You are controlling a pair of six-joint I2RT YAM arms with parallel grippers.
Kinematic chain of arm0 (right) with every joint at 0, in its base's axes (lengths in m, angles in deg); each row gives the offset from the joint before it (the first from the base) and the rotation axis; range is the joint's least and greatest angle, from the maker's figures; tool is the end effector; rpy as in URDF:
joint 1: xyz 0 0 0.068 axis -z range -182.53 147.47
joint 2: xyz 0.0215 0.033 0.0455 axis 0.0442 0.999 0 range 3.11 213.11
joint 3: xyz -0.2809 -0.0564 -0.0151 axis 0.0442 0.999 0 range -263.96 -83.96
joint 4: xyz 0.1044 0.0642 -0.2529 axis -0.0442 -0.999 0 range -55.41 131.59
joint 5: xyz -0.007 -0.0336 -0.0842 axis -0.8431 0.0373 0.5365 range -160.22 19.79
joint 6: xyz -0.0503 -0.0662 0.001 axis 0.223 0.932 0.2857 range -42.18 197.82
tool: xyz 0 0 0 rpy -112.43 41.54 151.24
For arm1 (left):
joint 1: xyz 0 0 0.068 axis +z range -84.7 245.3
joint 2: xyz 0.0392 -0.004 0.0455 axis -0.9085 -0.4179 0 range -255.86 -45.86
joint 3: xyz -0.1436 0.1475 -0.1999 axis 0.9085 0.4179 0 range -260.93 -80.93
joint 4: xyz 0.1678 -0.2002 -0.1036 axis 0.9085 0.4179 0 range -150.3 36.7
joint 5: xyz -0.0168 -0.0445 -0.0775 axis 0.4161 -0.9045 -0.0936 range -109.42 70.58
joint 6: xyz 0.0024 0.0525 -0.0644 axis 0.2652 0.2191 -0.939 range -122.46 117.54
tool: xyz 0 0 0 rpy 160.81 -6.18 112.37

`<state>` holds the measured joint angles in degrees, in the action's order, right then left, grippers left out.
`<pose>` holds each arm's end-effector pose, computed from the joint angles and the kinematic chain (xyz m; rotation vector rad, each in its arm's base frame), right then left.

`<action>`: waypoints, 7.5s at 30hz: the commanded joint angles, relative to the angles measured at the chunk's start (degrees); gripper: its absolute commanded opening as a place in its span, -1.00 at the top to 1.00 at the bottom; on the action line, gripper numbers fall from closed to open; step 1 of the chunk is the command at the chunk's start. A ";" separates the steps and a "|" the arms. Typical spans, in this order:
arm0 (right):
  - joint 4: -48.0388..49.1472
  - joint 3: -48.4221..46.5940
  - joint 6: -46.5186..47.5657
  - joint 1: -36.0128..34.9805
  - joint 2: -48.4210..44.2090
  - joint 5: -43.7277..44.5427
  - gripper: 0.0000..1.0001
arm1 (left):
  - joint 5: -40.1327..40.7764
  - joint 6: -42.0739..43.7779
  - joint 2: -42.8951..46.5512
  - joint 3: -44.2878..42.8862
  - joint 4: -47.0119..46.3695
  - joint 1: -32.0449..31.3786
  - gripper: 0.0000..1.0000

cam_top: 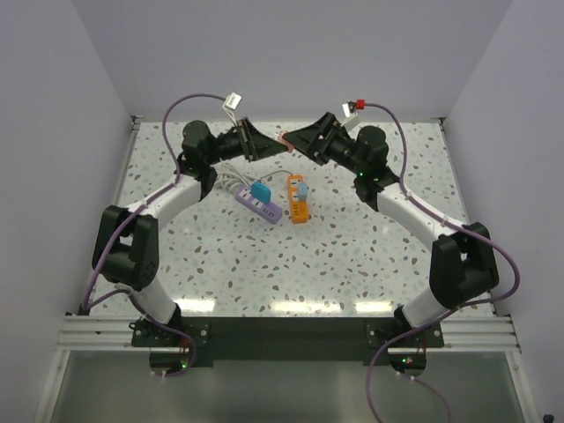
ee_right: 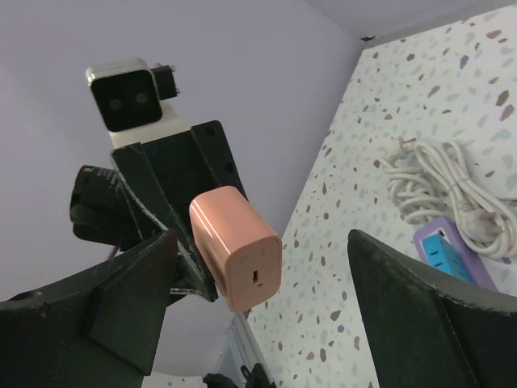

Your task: Insert the plug

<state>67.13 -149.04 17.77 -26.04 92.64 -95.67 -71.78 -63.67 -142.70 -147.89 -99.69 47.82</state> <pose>0.3765 0.1978 0.3393 0.1630 1.7524 1.4536 0.3932 -0.1840 0.3293 0.2503 1.7194 -1.6967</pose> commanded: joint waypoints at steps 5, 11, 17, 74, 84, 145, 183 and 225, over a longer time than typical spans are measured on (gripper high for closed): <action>12.08 0.65 -0.24 -0.05 -2.08 -3.12 -0.64 | -3.01 -12.35 -1.86 1.57 -17.55 0.51 1.00; 12.42 0.30 1.25 -0.05 -2.35 -3.55 -0.34 | -2.23 -17.44 -1.78 3.85 -23.16 0.51 1.00; 12.08 0.65 1.25 -0.05 -3.05 -5.57 -0.23 | 0.50 -25.35 -3.09 5.17 -30.82 0.51 1.00; -76.23 -58.30 39.66 0.57 29.01 12.88 1.00 | 16.05 34.66 -6.16 -14.51 50.46 2.19 -1.00; -89.60 -70.10 44.14 -1.19 40.63 19.12 1.00 | 17.91 37.65 -10.48 -19.00 53.90 -0.28 -1.00; -81.35 -64.48 43.09 -7.43 42.74 39.42 1.00 | 18.78 41.26 -12.06 -17.94 54.51 -0.28 -1.00; -65.97 -35.55 43.00 -8.31 35.01 33.98 1.00 | 20.36 41.70 -8.20 -18.03 54.78 0.86 -1.00; -46.89 12.34 44.67 22.54 -26.93 31.42 -0.98 | 51.73 40.20 15.96 -11.53 61.29 13.70 -1.00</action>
